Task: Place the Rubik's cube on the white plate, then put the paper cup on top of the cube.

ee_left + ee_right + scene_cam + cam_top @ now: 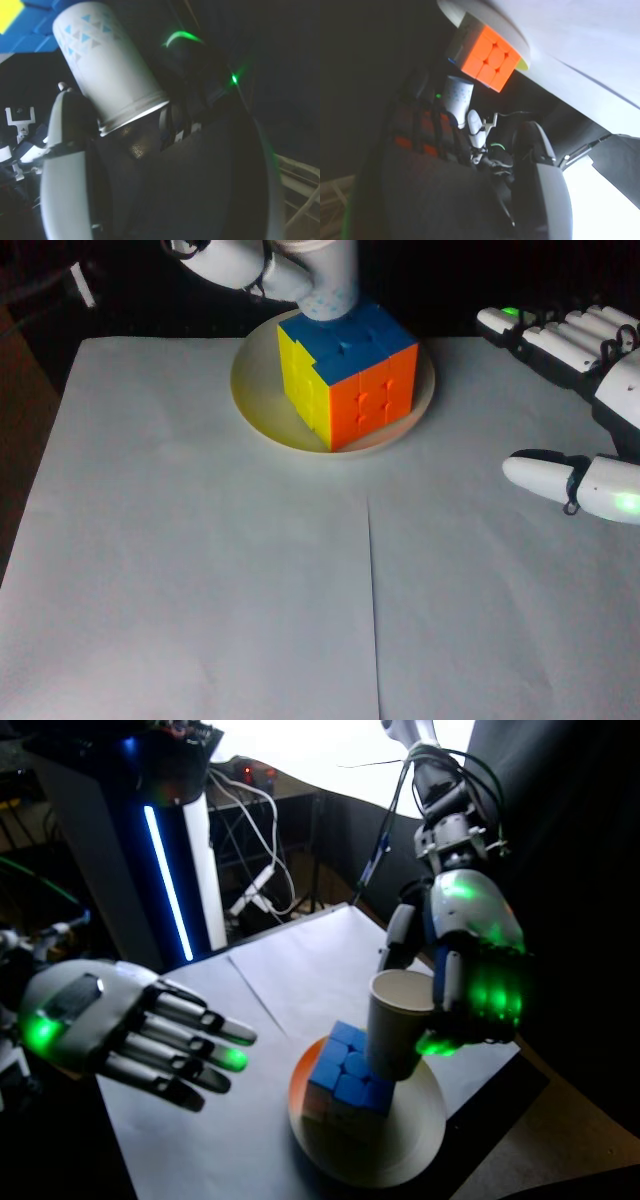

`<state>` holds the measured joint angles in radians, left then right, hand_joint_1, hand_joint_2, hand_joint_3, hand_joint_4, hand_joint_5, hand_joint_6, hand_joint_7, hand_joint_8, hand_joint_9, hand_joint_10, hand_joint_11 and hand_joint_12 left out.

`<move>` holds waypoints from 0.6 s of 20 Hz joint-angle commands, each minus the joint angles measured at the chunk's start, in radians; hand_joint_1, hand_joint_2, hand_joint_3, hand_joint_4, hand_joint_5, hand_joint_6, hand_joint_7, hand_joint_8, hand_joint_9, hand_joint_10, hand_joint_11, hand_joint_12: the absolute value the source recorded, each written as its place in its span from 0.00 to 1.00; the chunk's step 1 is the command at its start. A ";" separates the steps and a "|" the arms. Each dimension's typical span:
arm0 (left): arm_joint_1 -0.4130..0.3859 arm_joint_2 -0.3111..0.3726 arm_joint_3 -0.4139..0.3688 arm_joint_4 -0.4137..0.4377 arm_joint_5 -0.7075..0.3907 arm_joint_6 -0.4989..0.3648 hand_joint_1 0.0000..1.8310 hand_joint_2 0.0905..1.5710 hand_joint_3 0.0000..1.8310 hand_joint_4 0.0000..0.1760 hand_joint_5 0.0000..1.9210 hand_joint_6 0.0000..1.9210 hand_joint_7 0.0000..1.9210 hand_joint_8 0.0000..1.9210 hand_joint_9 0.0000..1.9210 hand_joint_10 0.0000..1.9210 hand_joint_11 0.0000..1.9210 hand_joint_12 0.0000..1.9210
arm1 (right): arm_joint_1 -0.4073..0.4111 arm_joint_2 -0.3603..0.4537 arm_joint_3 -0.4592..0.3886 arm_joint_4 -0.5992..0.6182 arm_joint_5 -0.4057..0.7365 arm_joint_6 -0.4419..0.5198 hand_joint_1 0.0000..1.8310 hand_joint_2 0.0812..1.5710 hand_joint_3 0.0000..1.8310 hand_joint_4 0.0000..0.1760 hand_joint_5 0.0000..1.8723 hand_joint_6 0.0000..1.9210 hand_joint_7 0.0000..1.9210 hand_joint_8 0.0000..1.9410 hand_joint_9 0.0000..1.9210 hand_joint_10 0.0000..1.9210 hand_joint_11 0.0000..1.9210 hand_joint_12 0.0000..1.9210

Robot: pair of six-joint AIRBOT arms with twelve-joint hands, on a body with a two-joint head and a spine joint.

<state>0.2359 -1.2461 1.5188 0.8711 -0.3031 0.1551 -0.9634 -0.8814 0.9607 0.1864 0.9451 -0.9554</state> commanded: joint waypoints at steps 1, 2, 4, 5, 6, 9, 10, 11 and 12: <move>-0.012 -0.009 0.006 0.004 -0.078 -0.033 0.42 0.68 0.21 0.00 0.11 0.54 0.16 0.41 0.13 0.64 0.13 0.93 | 0.007 -0.003 0.002 -0.002 0.126 0.001 0.30 0.79 0.00 0.00 0.00 0.00 0.06 0.00 0.00 0.25 0.00 0.57; -0.011 -0.013 0.008 0.024 -0.078 -0.051 0.39 0.70 0.18 0.00 0.11 0.57 0.17 0.42 0.15 0.61 0.16 0.89 | 0.007 -0.003 0.002 -0.002 0.126 0.001 0.30 0.79 0.00 0.00 0.00 0.00 0.05 0.00 0.00 0.22 0.00 0.54; -0.006 -0.021 0.008 0.038 -0.077 -0.053 0.37 0.70 0.19 0.00 0.11 0.57 0.17 0.49 0.15 0.66 0.13 0.94 | 0.007 -0.004 0.002 -0.001 0.126 0.001 0.27 0.80 0.00 0.00 0.00 0.00 0.05 0.00 0.02 0.22 0.00 0.55; -0.003 -0.023 0.008 0.039 -0.077 -0.053 0.38 0.69 0.20 0.00 0.10 0.57 0.15 0.51 0.12 0.69 0.11 0.96 | 0.007 -0.005 0.003 -0.001 0.126 0.001 0.29 0.79 0.00 0.00 0.00 0.00 0.05 0.00 0.00 0.25 0.00 0.57; -0.002 -0.024 0.008 0.043 -0.076 -0.053 0.37 0.68 0.21 0.00 0.10 0.55 0.13 0.47 0.09 0.67 0.05 0.99 | 0.007 -0.005 0.003 -0.001 0.126 0.001 0.29 0.79 0.00 0.00 0.00 0.00 0.05 0.00 0.00 0.23 0.00 0.55; 0.001 -0.029 0.012 0.090 -0.068 -0.088 0.29 0.70 0.11 0.13 0.11 0.27 0.20 0.16 0.08 0.48 0.00 0.96 | 0.007 -0.005 0.003 0.000 0.126 0.001 0.27 0.79 0.00 0.00 0.00 0.00 0.04 0.00 0.01 0.21 0.00 0.53; 0.001 -0.030 0.013 0.095 -0.068 -0.094 0.29 0.73 0.05 0.07 0.10 0.16 0.20 0.05 0.08 0.40 0.00 0.94 | 0.007 -0.005 0.003 0.001 0.126 0.001 0.29 0.79 0.00 0.00 0.00 0.00 0.04 0.00 0.01 0.21 0.00 0.53; 0.001 -0.030 0.013 0.095 -0.068 -0.094 0.29 0.74 0.03 0.09 0.09 0.12 0.17 0.02 0.05 0.38 0.00 0.92 | 0.006 -0.005 0.003 0.001 0.126 0.001 0.30 0.80 0.00 0.00 0.00 0.00 0.05 0.00 0.00 0.22 0.00 0.52; 0.001 -0.030 0.015 0.094 -0.068 -0.095 0.26 0.73 0.01 0.21 0.04 0.07 0.11 0.00 0.00 0.33 0.00 0.89 | 0.005 -0.005 0.003 0.002 0.126 0.001 0.31 0.80 0.00 0.00 0.00 0.00 0.04 0.00 0.00 0.20 0.00 0.49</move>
<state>0.2462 -1.2701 1.5295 0.9943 -0.3111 0.0631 -0.9646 -0.8875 0.9619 0.1905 0.9455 -0.9554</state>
